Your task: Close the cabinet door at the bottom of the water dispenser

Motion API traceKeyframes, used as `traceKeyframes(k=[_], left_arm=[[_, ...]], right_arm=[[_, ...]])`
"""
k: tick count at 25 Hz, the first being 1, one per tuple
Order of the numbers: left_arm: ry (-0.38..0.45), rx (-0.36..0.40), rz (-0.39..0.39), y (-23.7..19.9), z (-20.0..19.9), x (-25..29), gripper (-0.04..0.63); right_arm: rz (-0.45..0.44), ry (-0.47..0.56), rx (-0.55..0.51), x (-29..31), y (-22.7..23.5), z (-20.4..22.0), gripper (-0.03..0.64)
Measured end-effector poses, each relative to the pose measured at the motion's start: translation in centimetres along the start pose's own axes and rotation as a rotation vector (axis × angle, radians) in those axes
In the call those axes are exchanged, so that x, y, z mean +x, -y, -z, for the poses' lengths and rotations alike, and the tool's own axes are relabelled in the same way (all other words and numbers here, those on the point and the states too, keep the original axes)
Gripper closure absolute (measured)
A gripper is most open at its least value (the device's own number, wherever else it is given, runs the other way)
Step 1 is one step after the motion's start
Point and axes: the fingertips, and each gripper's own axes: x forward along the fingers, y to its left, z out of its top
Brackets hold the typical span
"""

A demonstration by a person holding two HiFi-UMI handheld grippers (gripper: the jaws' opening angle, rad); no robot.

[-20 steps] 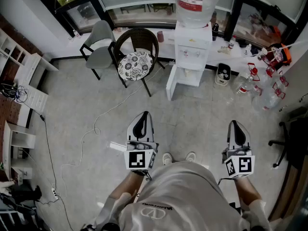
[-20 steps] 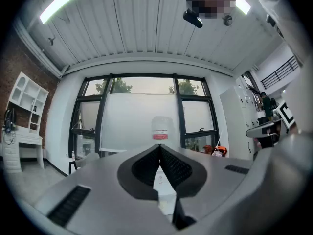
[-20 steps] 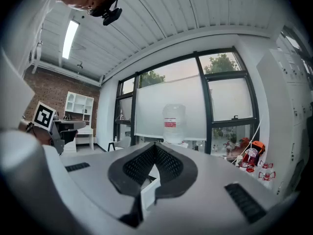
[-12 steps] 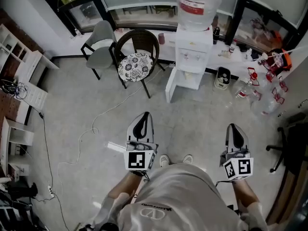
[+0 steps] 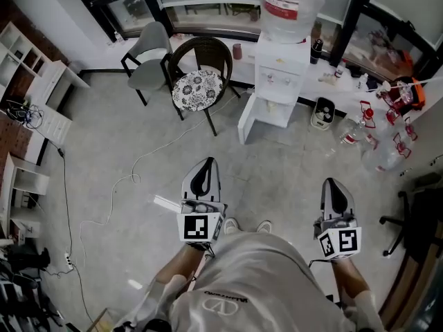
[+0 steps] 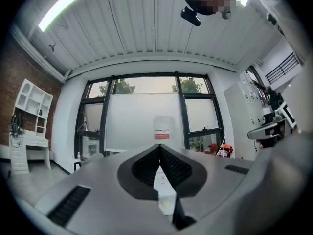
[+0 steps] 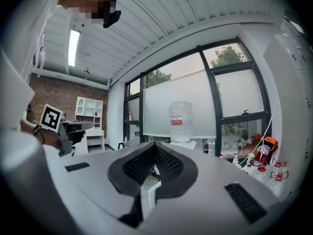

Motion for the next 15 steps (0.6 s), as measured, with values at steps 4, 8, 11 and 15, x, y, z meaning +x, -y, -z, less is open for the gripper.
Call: traceKeyframes(k=[4, 8, 11, 15], left_arm=[[0.008, 0.016, -0.025, 1.7, -0.1, -0.2, 0.588], [0.005, 0.025, -0.03, 3.4, -0.1, -0.5, 0.588], [0.0, -0.002, -0.012, 4.4, -0.3, -0.6, 0.588], [-0.011, 0.008, -0.013, 4.2, 0.3, -0.2, 0.588]], right_arm=[[-0.053, 0.008, -0.022, -0.1, 0.7, 0.2, 0.603], [-0.086, 0.005, -0.024, 0.2, 1.3, 0.5, 0.603], [-0.111, 0.004, -0.031, 0.8, 1.0, 0.5, 0.603], [-0.132, 0.013, -0.026, 2.3, 0.8, 0.4, 0.603]])
